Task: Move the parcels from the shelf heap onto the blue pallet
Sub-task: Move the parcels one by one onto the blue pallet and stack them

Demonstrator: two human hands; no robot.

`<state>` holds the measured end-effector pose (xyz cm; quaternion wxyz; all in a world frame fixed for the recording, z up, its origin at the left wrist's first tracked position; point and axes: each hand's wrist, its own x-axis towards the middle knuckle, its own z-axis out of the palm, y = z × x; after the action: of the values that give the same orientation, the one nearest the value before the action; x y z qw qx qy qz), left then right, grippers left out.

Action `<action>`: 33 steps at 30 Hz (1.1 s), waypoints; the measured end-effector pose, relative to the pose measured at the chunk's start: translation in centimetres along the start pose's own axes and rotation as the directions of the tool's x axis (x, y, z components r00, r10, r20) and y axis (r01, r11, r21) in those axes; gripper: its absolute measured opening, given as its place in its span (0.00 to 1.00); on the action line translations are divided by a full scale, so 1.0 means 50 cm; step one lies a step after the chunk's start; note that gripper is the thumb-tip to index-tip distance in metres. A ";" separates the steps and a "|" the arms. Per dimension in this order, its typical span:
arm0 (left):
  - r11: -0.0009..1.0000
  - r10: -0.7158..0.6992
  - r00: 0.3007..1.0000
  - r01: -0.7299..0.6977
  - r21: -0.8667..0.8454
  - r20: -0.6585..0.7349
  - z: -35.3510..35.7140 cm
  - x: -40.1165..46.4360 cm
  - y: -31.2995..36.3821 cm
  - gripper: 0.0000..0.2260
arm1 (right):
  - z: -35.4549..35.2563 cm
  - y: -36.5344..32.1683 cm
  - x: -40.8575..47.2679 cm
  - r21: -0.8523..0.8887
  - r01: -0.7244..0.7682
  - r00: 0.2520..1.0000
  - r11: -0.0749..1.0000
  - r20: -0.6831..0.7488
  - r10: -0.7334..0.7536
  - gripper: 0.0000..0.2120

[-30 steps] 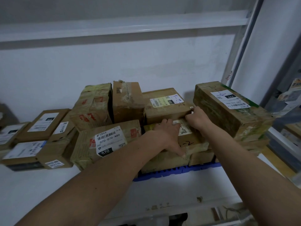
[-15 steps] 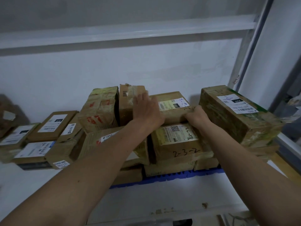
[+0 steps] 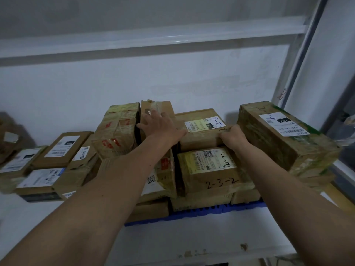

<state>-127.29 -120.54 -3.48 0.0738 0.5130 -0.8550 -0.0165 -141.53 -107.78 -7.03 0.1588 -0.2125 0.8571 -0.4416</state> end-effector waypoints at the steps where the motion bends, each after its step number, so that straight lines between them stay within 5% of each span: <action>1: 1.000 -0.009 1.000 0.009 0.004 0.003 0.000 0.004 0.001 0.47 | 0.001 0.000 0.002 0.007 0.000 1.000 1.000 -0.012 0.000 0.14; 12: 0.997 0.028 0.998 -0.024 0.071 -0.057 0.010 0.015 0.007 0.38 | 0.009 0.000 0.025 -0.024 -0.009 1.000 1.000 -0.020 0.009 0.12; 19: 0.993 0.037 0.999 -0.033 0.110 -0.038 0.003 0.020 0.014 0.34 | 0.018 -0.005 0.036 -0.048 -0.013 0.999 0.999 -0.036 0.011 0.02; 25: 0.986 0.041 0.999 -0.042 0.163 0.013 0.002 0.022 0.027 0.34 | 0.022 -0.005 0.043 -0.070 -0.036 0.999 0.997 -0.014 0.035 0.16; 30: 0.957 0.272 0.961 -0.265 0.116 -0.044 0.002 0.002 0.082 0.32 | -0.005 -0.007 0.034 -0.179 0.069 0.998 0.981 0.023 -0.066 0.06; 33: 0.892 0.431 0.902 -0.427 -0.148 -0.008 0.007 -0.016 0.137 0.35 | -0.054 -0.022 0.026 -0.252 0.172 0.982 0.952 -0.040 -0.187 0.16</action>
<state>-132.99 -116.62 -3.21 0.1022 0.3047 -0.9444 -0.0686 -143.64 -107.17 -4.73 0.0632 -0.2935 0.8872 -0.3503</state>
